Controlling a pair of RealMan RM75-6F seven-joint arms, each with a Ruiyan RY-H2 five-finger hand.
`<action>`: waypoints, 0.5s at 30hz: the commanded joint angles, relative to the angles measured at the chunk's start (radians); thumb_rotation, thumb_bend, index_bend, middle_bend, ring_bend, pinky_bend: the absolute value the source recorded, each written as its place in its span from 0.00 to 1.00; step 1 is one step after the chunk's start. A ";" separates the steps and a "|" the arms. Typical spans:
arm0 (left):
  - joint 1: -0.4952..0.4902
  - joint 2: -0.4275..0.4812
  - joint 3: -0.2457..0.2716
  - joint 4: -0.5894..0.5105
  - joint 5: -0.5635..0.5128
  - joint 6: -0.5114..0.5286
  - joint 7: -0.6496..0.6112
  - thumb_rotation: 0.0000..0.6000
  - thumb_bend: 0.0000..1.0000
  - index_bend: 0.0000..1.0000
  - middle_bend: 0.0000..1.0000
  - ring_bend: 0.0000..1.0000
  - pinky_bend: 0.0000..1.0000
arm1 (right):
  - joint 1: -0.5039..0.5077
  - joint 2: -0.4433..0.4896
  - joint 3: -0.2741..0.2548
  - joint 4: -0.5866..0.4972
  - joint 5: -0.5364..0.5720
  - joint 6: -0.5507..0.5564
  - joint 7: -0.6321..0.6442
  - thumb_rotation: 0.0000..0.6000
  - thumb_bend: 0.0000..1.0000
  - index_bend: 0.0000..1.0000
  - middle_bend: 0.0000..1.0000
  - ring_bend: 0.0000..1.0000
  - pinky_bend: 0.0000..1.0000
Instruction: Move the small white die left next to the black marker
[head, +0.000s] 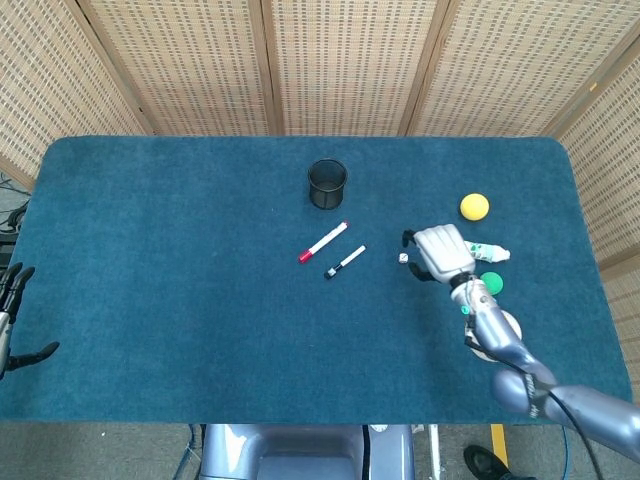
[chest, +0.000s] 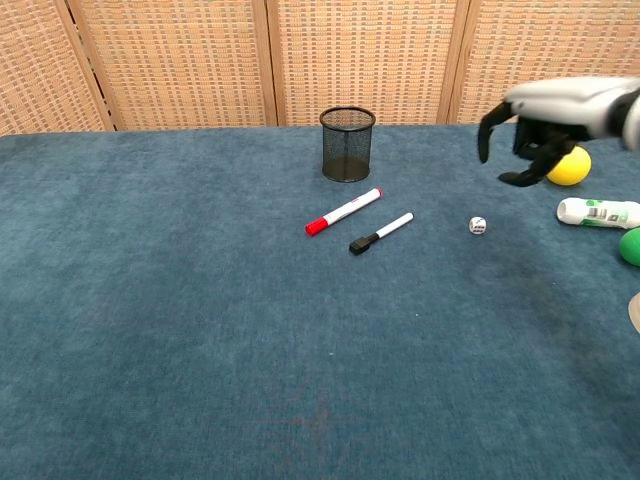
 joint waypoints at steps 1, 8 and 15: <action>-0.007 0.007 0.000 -0.002 -0.006 -0.017 -0.013 1.00 0.00 0.00 0.00 0.00 0.00 | 0.072 -0.101 -0.020 0.099 0.113 -0.020 -0.095 1.00 0.44 0.40 0.93 1.00 1.00; -0.023 0.009 -0.006 0.000 -0.028 -0.044 -0.009 1.00 0.00 0.00 0.00 0.00 0.00 | 0.131 -0.206 -0.051 0.218 0.288 -0.014 -0.191 1.00 0.44 0.40 0.93 1.00 1.00; -0.028 0.011 -0.007 -0.001 -0.035 -0.051 -0.010 1.00 0.00 0.00 0.00 0.00 0.00 | 0.159 -0.264 -0.060 0.314 0.406 -0.009 -0.230 1.00 0.44 0.40 0.93 1.00 1.00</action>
